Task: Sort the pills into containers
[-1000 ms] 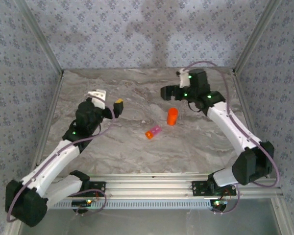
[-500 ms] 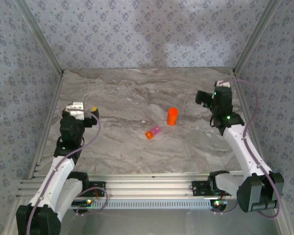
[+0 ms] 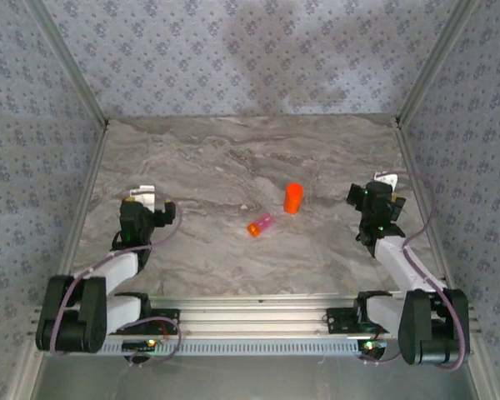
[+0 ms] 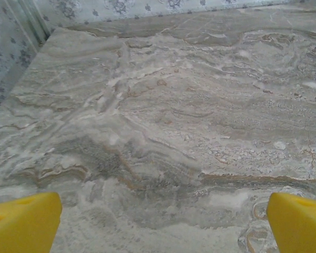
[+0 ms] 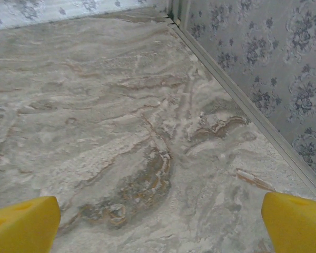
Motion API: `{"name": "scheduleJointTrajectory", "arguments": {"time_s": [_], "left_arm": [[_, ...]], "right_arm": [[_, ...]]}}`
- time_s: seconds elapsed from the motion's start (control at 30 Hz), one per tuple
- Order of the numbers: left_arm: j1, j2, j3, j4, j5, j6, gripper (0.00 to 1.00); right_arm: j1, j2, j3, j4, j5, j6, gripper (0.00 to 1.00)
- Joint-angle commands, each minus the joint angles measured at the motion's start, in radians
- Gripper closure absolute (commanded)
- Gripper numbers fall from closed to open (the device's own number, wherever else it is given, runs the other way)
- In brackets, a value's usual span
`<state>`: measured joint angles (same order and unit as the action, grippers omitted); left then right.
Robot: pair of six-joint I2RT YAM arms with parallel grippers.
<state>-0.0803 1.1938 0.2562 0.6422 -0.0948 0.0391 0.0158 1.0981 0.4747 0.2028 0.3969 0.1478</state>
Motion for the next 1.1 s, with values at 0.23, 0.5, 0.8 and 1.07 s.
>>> {"name": "scheduleJointTrajectory", "arguments": {"time_s": [0.23, 0.5, 0.8, 1.07], "left_arm": [[0.046, 0.249, 0.03, 0.32, 0.1, 0.016, 0.01], [0.064, 0.341, 0.129, 0.229, 0.067, -0.014, 0.01], [0.105, 0.344, 0.161, 0.168, 0.078, -0.062, 0.01], [0.09, 0.343, 0.156, 0.175, 0.053, -0.055, 0.01]], "right_arm": [[-0.038, 0.276, -0.157, 0.606, -0.184, -0.124, 0.0], [-0.003, 0.422, -0.109, 0.656, -0.281, -0.198, 0.0], [-0.065, 0.431, -0.079, 0.608, -0.393, -0.162, 0.0], [-0.045, 0.425, -0.087, 0.619, -0.353, -0.173, 0.0]]}}
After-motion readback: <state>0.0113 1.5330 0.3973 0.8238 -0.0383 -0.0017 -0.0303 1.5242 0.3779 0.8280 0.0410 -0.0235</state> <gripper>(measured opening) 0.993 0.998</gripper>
